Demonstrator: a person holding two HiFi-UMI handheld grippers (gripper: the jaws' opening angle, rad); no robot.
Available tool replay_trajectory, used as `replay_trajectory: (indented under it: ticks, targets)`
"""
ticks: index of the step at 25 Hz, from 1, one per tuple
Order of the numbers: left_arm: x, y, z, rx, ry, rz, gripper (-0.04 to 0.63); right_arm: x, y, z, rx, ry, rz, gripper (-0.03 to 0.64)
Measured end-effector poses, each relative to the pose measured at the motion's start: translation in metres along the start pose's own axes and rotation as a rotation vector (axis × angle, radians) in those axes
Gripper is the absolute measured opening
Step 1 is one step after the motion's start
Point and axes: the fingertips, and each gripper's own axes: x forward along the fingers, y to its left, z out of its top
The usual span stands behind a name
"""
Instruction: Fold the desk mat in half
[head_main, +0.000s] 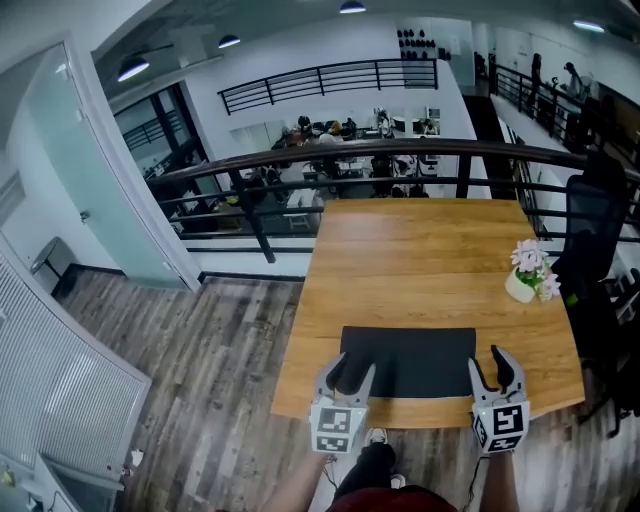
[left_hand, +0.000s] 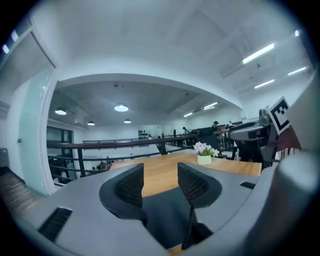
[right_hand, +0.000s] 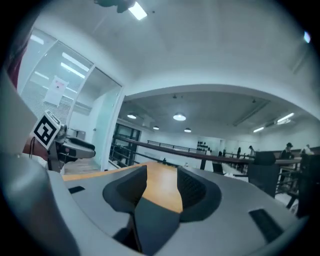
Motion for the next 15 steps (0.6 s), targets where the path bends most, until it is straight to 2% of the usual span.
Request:
replay_trajectory:
  ticks: [4,7,9,13,15]
  targets:
    - [-0.013,0.012,0.053,0.011,-0.187,0.116,0.233,-0.006,-0.014,0.046,-0.035,-0.138,-0.102,0.199]
    - [-0.019,0.017,0.079,0.019,-0.269,0.154,0.232,-0.006,-0.02,0.063,-0.021,-0.194,-0.132,0.199]
    - [-0.019,0.016,0.088,0.027,-0.291,0.157,0.232,-0.005,-0.02,0.066,-0.022,-0.205,-0.134,0.199]
    - [-0.017,0.018,0.085,0.038,-0.279,0.163,0.229,-0.003,-0.019,0.067,-0.026,-0.214,-0.129,0.199]
    - [-0.017,0.018,0.084,0.026,-0.28,0.167,0.188,-0.002,-0.018,0.065,-0.029,-0.209,-0.123,0.199]
